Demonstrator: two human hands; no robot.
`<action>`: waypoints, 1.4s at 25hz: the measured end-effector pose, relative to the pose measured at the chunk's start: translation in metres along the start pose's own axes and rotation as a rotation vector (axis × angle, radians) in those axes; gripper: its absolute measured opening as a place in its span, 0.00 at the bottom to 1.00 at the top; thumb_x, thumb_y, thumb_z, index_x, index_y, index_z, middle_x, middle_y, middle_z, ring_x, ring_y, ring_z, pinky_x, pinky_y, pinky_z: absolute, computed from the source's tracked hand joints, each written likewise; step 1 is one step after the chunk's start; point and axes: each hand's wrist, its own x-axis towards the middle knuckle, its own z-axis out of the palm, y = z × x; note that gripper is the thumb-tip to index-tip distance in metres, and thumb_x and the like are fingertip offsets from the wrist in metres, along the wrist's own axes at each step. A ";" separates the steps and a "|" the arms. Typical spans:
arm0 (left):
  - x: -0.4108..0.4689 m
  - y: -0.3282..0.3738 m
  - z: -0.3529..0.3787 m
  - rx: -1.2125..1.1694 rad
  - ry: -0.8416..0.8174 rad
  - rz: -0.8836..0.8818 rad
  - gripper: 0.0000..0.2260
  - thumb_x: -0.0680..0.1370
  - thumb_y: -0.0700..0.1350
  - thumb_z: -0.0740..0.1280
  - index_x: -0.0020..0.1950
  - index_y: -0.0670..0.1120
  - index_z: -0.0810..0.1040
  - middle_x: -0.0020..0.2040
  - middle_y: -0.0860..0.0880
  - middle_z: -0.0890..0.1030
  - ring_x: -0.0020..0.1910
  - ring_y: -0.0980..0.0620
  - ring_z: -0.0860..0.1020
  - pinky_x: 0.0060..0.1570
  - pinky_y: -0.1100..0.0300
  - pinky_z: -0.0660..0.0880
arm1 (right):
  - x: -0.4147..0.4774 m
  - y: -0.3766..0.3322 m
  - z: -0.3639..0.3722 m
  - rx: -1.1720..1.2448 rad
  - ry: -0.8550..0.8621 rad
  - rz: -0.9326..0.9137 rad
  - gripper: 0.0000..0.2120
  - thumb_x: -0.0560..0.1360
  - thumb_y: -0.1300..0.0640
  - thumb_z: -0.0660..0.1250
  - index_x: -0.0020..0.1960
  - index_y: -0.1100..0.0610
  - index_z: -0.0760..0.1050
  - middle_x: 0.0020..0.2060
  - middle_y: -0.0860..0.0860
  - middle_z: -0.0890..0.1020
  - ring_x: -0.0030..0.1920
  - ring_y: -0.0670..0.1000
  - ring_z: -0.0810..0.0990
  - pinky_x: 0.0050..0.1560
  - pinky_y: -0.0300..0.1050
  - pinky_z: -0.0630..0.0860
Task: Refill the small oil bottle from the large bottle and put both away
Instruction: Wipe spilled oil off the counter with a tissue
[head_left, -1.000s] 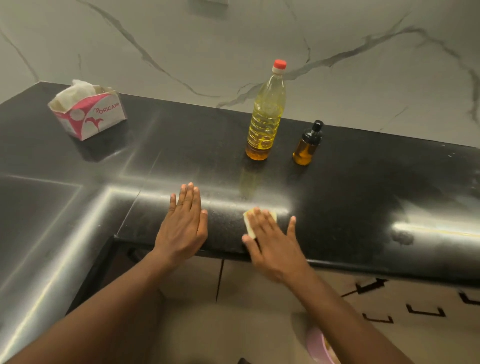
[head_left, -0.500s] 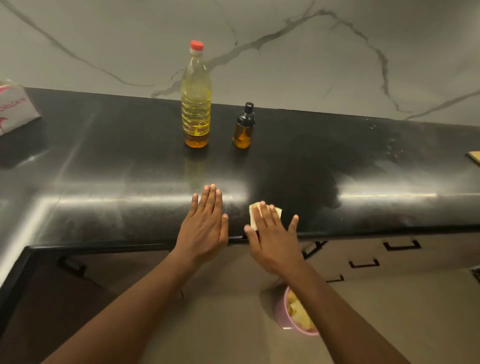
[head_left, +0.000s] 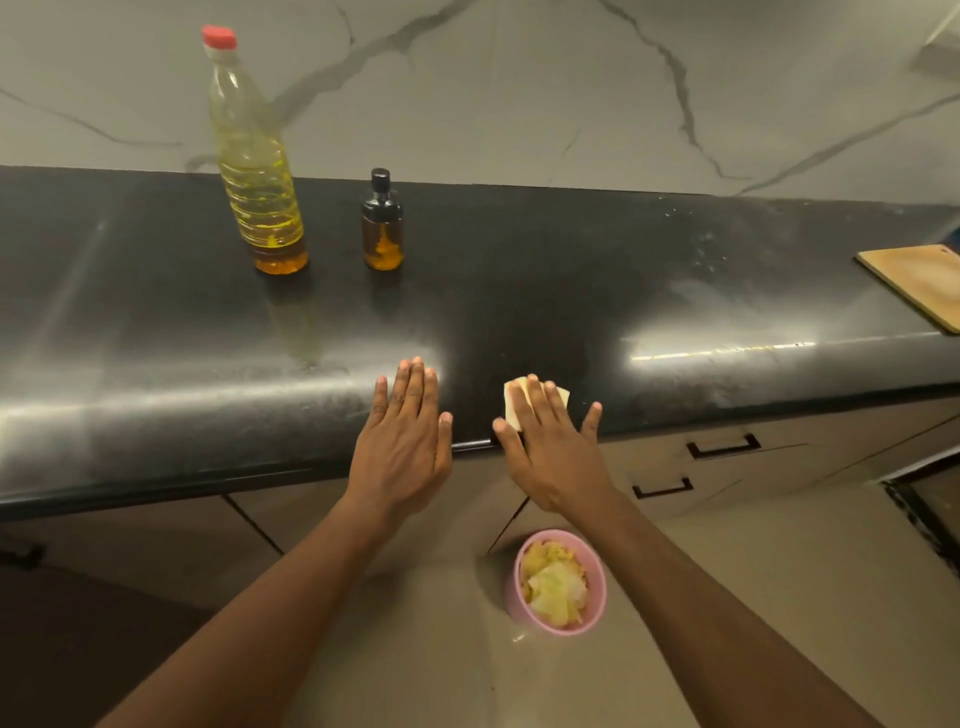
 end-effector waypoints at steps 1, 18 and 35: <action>0.007 0.010 0.004 0.008 -0.005 0.008 0.31 0.84 0.55 0.37 0.84 0.41 0.44 0.85 0.43 0.44 0.83 0.48 0.38 0.82 0.49 0.35 | 0.010 0.000 -0.005 0.007 -0.011 -0.014 0.32 0.84 0.36 0.40 0.85 0.47 0.43 0.85 0.48 0.44 0.84 0.51 0.40 0.77 0.72 0.34; 0.062 0.099 0.042 0.061 -0.025 -0.078 0.31 0.84 0.56 0.36 0.84 0.41 0.43 0.85 0.42 0.44 0.83 0.47 0.38 0.82 0.46 0.37 | -0.017 0.100 -0.007 0.020 0.031 -0.238 0.31 0.83 0.36 0.34 0.84 0.42 0.46 0.85 0.44 0.47 0.83 0.46 0.42 0.78 0.73 0.37; 0.147 0.058 0.022 0.005 0.019 -0.057 0.30 0.85 0.55 0.40 0.84 0.41 0.46 0.85 0.42 0.45 0.84 0.48 0.39 0.82 0.47 0.36 | 0.178 0.108 -0.052 0.013 -0.046 0.046 0.30 0.85 0.39 0.40 0.85 0.47 0.44 0.85 0.45 0.44 0.84 0.49 0.41 0.76 0.77 0.37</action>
